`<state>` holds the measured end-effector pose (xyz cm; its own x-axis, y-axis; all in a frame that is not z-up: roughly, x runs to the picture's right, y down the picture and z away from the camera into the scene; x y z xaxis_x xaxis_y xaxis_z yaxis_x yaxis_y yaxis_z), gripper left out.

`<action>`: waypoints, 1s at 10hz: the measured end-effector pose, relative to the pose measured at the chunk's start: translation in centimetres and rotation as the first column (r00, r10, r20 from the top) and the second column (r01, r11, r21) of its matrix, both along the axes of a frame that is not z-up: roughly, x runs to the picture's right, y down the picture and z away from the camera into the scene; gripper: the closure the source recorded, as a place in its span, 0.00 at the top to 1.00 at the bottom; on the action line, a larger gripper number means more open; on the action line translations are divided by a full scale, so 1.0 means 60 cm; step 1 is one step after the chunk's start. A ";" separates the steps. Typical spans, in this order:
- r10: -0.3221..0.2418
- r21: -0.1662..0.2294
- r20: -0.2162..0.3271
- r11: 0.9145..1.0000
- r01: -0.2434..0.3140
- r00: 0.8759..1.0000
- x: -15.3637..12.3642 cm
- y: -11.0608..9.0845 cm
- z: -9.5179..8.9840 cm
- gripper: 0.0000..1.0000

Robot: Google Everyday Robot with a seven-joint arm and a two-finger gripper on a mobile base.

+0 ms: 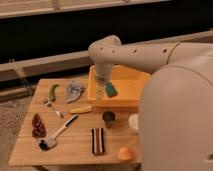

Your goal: Place brush in paper cup

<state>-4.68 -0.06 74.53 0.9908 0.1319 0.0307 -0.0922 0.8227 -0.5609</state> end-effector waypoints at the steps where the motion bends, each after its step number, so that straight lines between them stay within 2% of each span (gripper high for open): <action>1: -0.048 0.002 0.045 0.999 0.048 0.998 -0.041 0.015 -0.007 0.80; 3: -0.151 0.007 0.137 0.988 0.152 0.979 -0.121 0.054 -0.014 0.80; 5: -0.241 0.011 0.213 0.970 0.245 0.947 -0.185 0.095 0.000 0.80; 8: -0.299 -0.002 0.248 0.951 0.310 0.921 -0.207 0.139 0.045 0.80; 10: -0.315 -0.016 0.260 0.944 0.330 0.913 -0.212 0.159 0.063 0.80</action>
